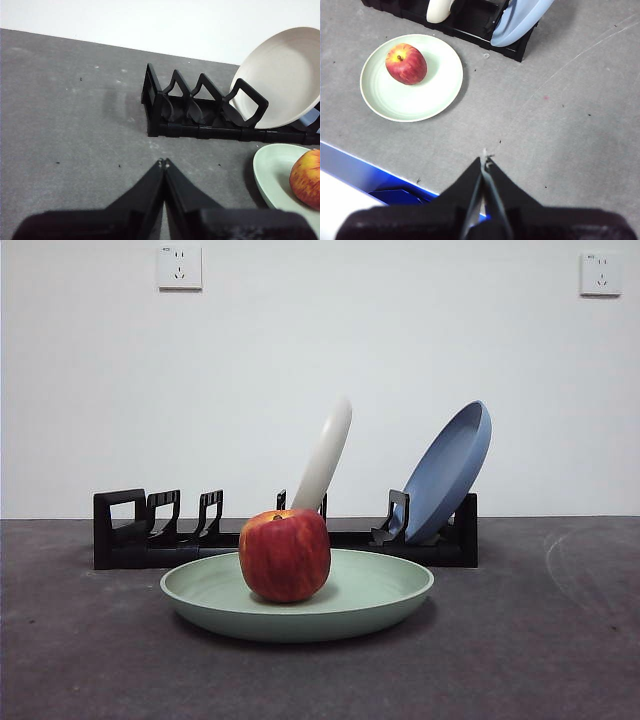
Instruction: Take the green plate from the plate rack,put the plate on the table,take the apple from the table,put the apple in the plate
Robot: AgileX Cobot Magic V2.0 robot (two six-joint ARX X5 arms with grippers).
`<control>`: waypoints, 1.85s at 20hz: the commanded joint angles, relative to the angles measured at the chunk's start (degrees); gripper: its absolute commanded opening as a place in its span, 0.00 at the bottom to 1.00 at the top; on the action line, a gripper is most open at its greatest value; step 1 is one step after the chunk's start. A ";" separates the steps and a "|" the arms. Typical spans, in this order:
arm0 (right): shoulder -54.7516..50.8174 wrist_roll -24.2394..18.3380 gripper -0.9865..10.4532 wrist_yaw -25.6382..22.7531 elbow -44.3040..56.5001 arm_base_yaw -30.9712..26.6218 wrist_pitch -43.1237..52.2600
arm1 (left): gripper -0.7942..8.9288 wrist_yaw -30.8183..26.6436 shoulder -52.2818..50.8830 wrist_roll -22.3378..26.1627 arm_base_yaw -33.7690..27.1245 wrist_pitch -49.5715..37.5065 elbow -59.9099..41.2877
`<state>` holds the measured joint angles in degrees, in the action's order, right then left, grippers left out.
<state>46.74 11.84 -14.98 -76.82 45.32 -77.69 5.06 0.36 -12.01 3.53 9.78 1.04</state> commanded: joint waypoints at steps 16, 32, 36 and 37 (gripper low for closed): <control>-0.02 0.55 0.09 -0.11 0.31 0.09 -1.33 | 0.08 -0.17 0.57 0.52 -0.13 -0.37 -0.46; -21.49 -17.33 0.09 15.63 41.35 -40.59 52.06 | 0.08 -0.17 0.92 0.52 -0.13 -0.37 -0.44; -31.69 -16.15 0.09 18.18 59.63 -44.26 69.02 | 0.08 -0.17 0.92 0.52 -0.13 -0.37 -0.44; -33.09 -15.74 0.09 18.21 61.68 -44.26 70.60 | 0.08 -0.17 0.92 0.52 -0.13 -0.37 -0.44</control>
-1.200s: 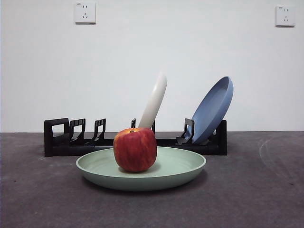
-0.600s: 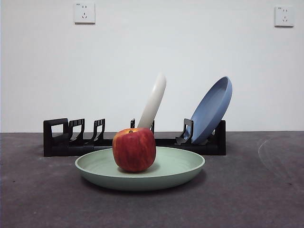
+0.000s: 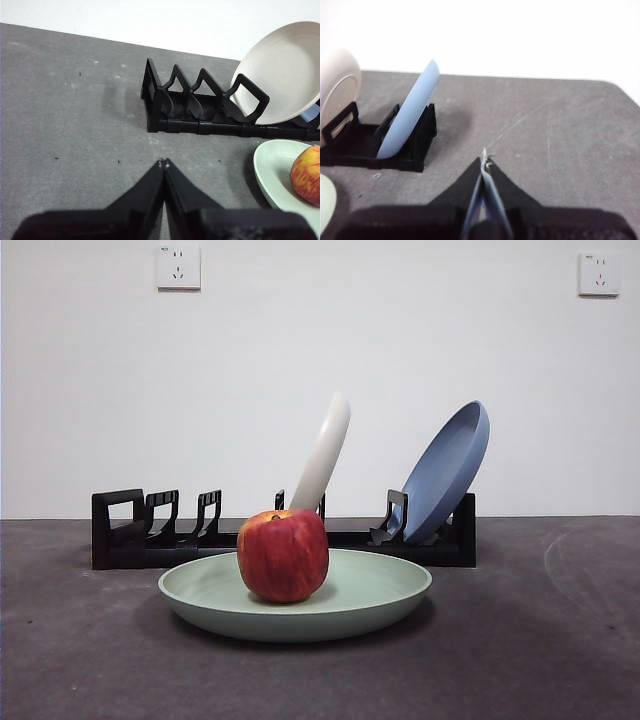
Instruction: Take the green plate from the plate rack,put the plate on the table,take the apple from the table,put the apple in the plate
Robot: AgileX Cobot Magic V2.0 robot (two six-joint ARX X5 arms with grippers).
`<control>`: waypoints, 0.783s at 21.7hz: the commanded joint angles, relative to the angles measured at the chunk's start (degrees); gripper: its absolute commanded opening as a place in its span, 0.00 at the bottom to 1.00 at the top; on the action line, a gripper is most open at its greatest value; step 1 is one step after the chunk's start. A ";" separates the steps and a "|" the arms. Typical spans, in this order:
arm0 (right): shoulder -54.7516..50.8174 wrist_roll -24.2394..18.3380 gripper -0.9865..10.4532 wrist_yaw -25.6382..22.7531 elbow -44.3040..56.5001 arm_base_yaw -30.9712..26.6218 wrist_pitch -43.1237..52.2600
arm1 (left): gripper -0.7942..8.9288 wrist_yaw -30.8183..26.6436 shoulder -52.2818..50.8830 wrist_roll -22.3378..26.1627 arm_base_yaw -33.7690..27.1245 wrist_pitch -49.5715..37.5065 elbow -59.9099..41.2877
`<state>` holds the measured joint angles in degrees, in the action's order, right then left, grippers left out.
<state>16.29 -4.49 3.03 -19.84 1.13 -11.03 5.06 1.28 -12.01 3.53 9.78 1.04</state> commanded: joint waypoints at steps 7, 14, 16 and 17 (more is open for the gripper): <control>-9.79 3.80 0.09 -0.92 15.17 -0.07 8.31 | 0.08 -0.17 0.00 0.52 -0.13 -0.39 -0.44; -13.97 5.62 0.09 -3.26 19.02 -0.07 4.87 | 0.08 -0.17 0.00 0.52 -0.13 -0.37 -0.44; -14.73 5.62 0.09 -5.33 19.02 -0.07 2.84 | 0.08 -0.17 0.02 0.52 -0.13 -0.37 -0.44; -15.06 5.62 0.09 -5.77 19.02 -0.07 1.75 | 0.08 -0.17 0.02 0.52 -0.13 -0.37 -0.44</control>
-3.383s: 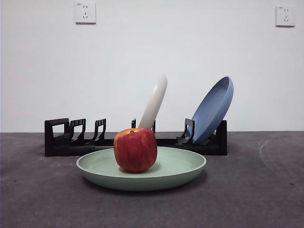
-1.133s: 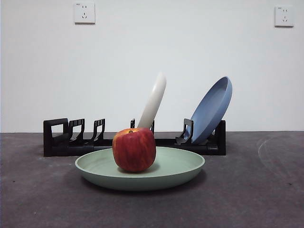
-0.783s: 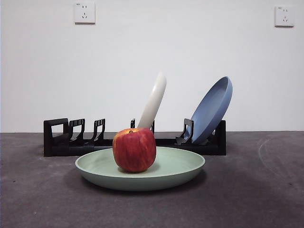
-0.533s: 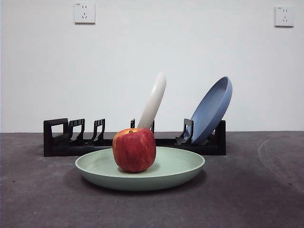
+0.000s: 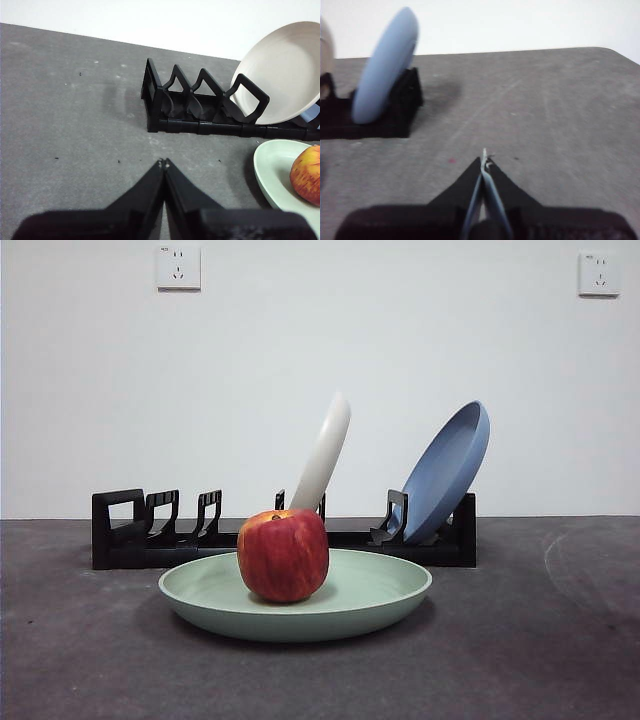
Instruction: Take the green plate from the plate rack,put the plate on the table,take the apple from the table,put the apple in the plate
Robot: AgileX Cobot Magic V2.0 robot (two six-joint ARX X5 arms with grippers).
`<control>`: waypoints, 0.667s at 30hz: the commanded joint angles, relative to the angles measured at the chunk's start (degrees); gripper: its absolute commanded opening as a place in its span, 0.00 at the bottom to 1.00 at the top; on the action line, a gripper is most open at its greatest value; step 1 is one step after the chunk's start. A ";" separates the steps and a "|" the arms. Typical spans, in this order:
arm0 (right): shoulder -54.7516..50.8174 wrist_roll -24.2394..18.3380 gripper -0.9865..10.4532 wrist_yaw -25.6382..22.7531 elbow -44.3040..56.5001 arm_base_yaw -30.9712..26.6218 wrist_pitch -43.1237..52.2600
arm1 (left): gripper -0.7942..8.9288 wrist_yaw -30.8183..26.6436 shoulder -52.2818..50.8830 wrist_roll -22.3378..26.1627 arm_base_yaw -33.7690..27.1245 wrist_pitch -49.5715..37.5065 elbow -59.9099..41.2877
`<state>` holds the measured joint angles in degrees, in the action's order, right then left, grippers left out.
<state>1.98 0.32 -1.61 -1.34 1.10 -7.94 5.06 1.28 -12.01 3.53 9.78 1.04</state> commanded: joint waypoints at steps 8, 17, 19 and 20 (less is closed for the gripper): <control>-1.53 0.52 0.09 -0.77 0.52 -0.04 -3.04 | 0.08 -0.17 0.02 0.52 -0.13 -0.37 -0.44; -1.38 1.14 0.09 -0.79 0.48 0.00 -2.69 | 0.08 -0.17 0.02 0.52 -0.13 -0.37 -0.44; -1.38 1.14 0.09 -0.79 0.48 0.00 -2.69 | 0.08 -0.17 0.02 0.52 -0.13 -0.37 -0.44; -1.38 1.14 0.09 -0.79 0.48 0.00 -2.69 | 0.08 -0.17 0.02 0.52 -0.13 -0.37 -0.44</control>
